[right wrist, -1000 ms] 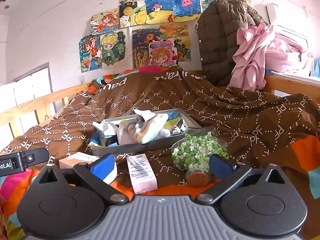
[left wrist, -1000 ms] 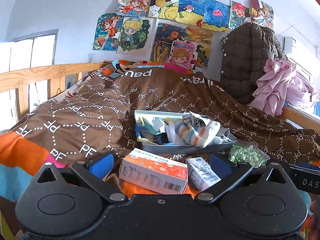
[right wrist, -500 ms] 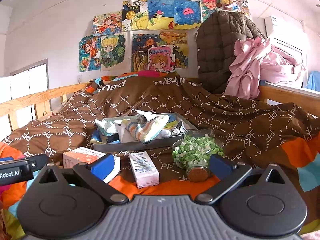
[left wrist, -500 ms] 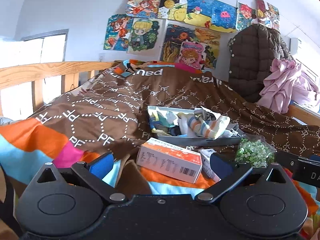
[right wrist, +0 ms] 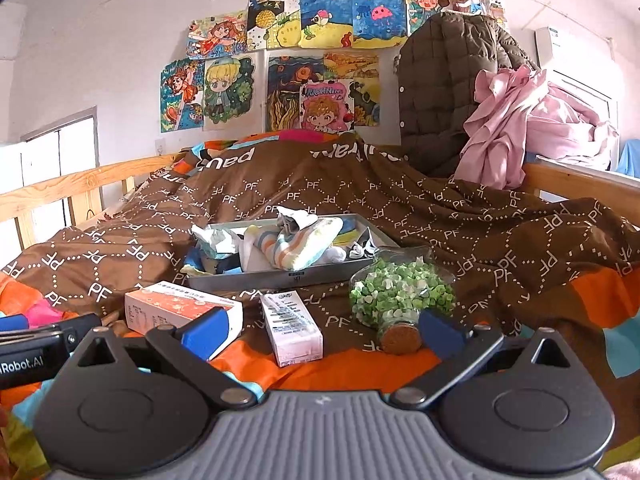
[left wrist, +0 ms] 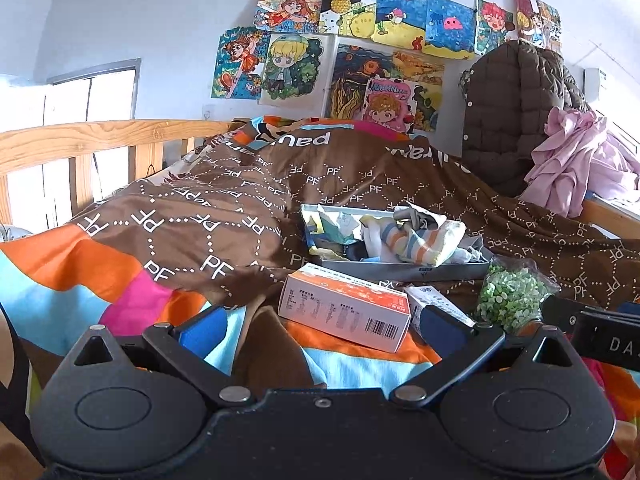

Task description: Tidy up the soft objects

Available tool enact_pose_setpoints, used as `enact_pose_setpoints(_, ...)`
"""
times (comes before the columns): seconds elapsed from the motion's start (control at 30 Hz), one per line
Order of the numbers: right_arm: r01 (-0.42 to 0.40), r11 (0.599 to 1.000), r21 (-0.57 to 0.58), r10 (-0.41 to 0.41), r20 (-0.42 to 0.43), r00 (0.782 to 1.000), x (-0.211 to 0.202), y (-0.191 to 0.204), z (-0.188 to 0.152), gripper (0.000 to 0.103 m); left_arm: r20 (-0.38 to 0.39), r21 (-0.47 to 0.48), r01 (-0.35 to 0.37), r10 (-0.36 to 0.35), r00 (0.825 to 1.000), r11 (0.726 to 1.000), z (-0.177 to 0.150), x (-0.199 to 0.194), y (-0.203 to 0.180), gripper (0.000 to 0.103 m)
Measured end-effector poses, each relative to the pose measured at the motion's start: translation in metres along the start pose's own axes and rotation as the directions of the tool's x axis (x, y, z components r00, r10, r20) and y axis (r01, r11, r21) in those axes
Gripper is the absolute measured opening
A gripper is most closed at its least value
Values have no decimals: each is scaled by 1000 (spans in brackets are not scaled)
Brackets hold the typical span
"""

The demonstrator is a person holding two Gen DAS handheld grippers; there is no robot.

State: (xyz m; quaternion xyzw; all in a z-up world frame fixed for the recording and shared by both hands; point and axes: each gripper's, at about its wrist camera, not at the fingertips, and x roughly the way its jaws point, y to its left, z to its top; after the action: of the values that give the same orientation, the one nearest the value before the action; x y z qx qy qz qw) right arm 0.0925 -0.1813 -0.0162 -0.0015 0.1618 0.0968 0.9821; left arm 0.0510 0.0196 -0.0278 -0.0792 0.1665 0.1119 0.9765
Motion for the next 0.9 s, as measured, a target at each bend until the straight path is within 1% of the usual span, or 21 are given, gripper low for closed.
enact_pose_setpoints(0.43, -3, 1000, -19, 2, -5, 1000, 2, 6, -2, 103, -2, -6, -25, 25, 1000, 1000, -1, -1, 0, 102)
enact_pose_setpoints(0.67, 0, 1000, -18, -1, -33, 999, 7, 6, -4, 103, -6, -6, -27, 27, 1000, 1000, -2, -1, 1, 102)
enact_pose_setpoints(0.9, -1, 1000, -25, 0, -42, 999, 9, 7, -5, 103, -6, -10, -32, 32, 999, 999, -2, -1, 2, 102)
